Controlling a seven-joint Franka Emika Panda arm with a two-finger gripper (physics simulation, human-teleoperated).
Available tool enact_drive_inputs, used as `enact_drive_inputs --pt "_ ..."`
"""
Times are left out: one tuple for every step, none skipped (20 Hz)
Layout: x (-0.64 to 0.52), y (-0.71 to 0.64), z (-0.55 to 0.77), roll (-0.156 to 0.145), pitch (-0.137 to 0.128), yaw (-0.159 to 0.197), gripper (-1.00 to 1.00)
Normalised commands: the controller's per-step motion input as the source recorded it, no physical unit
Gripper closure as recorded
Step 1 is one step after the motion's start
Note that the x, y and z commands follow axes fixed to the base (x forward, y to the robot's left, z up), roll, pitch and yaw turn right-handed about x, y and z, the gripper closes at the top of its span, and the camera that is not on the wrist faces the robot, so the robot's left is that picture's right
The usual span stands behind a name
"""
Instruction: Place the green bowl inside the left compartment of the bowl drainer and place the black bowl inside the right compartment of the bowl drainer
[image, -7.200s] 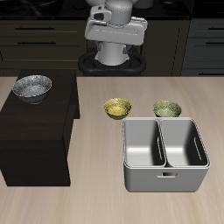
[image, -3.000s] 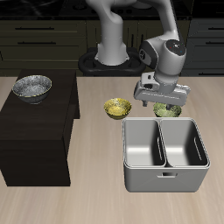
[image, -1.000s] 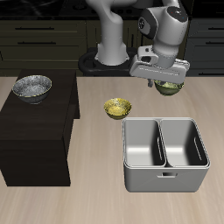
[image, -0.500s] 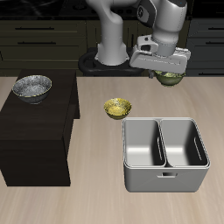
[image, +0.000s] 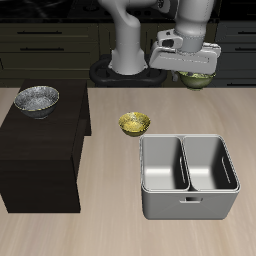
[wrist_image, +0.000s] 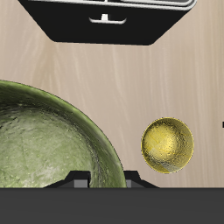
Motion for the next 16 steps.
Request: enact_drive_inputs --pt "0.15 0.06 0.27 0.098 0.048 -0.015 1.0" --pt "0.11 0.06 0.35 -0.003 -0.029 0.012 1.0" --pt "0.1 0.07 0.4 0.02 -0.122 0.072 1.0" --pt "0.26 0.15 0.3 0.108 0.062 -0.048 1.0" --pt "0.08 0.08 0.1 0.096 0.036 0.006 1.0" --pt "0.15 0.07 0.4 -0.069 -0.083 0.147 1.0" --pt "0.23 0.16 0.29 0.062 -0.033 0.019 1.0" --pt "0.15 0.17 0.2 0.095 0.011 0.03 1.0" --pt "0.24 0.07 0.15 0.018 0.081 -0.059 1.0" --pt "0.21 0.16 0.27 0.011 -0.042 0.053 1.0" --pt "0.25 -0.01 0.28 -0.106 -0.13 0.093 1.0" --pt "0.39 0.09 0.19 -0.006 -0.002 0.002 1.0" --pt "0.45 0.13 0.12 0.086 0.048 0.051 1.0" --pt "0.46 -0.12 0.21 -0.081 -0.007 0.028 1.0" --pt "0.55 -0.01 0.08 0.074 0.077 -0.121 1.0" --pt "0.54 0.06 0.06 0.008 0.124 0.072 1.0"
